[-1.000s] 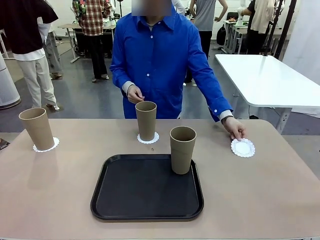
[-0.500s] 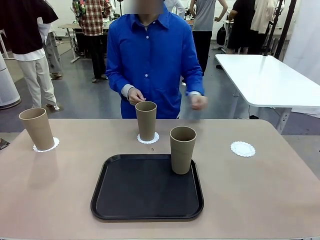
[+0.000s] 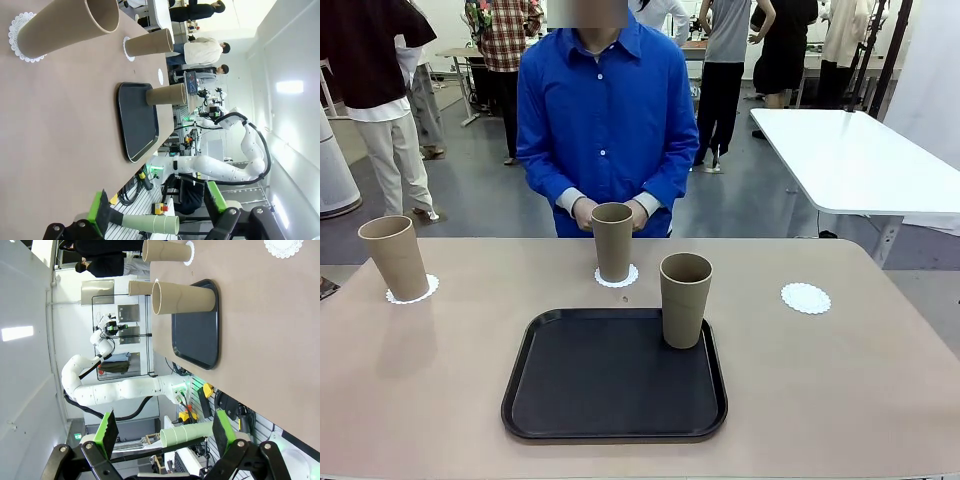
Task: Place coasters on the table and set cups on them.
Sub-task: Take one Reusable plastic cup from the Flat Tray and place it on a coaster set by the human.
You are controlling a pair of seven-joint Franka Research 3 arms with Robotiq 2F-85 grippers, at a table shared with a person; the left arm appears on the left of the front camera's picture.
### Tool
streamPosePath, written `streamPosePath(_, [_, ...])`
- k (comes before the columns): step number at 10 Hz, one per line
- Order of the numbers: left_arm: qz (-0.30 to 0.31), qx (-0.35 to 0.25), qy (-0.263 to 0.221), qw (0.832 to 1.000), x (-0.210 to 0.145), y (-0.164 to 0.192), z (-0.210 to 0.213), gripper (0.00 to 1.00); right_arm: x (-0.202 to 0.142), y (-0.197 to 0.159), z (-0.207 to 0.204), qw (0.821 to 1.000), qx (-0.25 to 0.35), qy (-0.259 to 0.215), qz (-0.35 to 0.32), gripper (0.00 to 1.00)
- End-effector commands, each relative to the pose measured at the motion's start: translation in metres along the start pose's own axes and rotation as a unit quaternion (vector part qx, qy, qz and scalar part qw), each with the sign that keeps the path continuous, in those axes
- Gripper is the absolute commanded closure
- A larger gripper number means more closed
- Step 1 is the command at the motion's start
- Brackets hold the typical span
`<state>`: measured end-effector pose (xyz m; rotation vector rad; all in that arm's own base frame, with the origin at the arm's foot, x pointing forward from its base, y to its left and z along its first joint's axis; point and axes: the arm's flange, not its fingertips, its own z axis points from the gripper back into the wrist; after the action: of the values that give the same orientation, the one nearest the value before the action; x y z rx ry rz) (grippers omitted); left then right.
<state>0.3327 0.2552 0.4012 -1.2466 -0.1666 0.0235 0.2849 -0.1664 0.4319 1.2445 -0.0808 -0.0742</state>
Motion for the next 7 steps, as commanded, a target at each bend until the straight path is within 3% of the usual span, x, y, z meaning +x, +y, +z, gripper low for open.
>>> streamPosePath(1, [0.002, -0.004, -0.005, 1.000, -0.001, -0.001, 0.001, 0.00, -0.001, 0.001, 0.000, 1.000, 0.005, 0.000, 0.003, 0.00])
streamPosePath(5, [0.002, -0.004, -0.005, 1.000, -0.001, -0.001, 0.001, 0.00, 0.000, 0.000, 0.000, 1.000, 0.000, 0.000, 0.000, 0.00])
streamPosePath(6, [0.002, -0.004, -0.005, 1.000, -0.001, -0.001, 0.001, 0.00, 0.018, 0.023, -0.003, 0.998, -0.058, 0.027, 0.006, 0.00])
streamPosePath(7, [0.002, -0.004, -0.005, 1.000, -0.001, -0.001, 0.001, 0.00, 0.045, 0.052, -0.006, 0.997, -0.082, 0.013, 0.006, 0.00])
